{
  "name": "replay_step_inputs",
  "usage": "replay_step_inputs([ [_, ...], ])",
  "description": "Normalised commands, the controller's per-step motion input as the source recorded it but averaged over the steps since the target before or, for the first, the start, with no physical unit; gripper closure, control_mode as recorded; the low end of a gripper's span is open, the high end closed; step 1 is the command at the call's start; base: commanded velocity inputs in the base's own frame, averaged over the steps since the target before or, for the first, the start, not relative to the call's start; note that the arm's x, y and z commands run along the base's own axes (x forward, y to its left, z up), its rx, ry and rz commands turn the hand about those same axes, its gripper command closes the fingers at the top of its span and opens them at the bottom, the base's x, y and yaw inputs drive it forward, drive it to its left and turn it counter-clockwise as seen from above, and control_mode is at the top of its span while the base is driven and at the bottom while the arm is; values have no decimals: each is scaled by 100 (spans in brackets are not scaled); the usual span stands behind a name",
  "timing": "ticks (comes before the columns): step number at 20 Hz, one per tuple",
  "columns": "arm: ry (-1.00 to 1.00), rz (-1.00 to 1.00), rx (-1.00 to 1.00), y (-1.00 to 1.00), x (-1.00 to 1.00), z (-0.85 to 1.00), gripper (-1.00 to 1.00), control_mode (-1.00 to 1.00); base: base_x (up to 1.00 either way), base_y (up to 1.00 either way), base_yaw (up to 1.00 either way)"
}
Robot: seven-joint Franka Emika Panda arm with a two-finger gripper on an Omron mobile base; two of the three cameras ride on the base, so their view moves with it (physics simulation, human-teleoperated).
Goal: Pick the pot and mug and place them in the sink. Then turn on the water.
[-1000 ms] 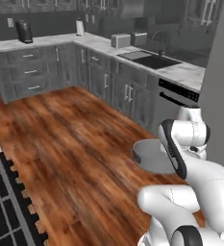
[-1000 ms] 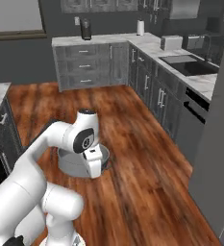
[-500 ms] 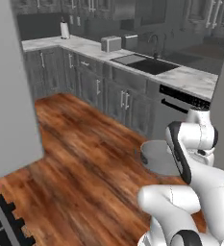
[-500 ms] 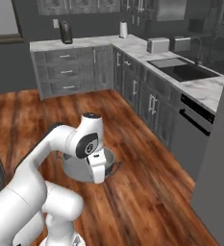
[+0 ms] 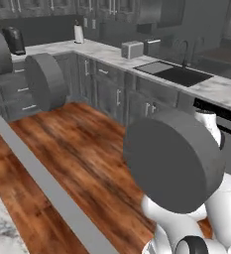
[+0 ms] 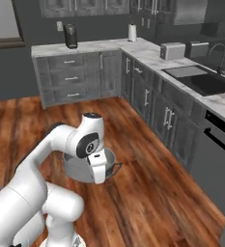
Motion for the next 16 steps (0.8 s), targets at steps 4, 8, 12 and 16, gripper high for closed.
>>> replay_step_inputs([
  [4,0,0,0,0,0,0,100,100,100,51,0],
  [8,0,0,0,0,0,0,100,100,100,36,-7],
  [12,0,0,0,0,0,0,100,100,100,46,-9],
  [16,0,0,0,0,0,0,100,100,100,52,-7],
])
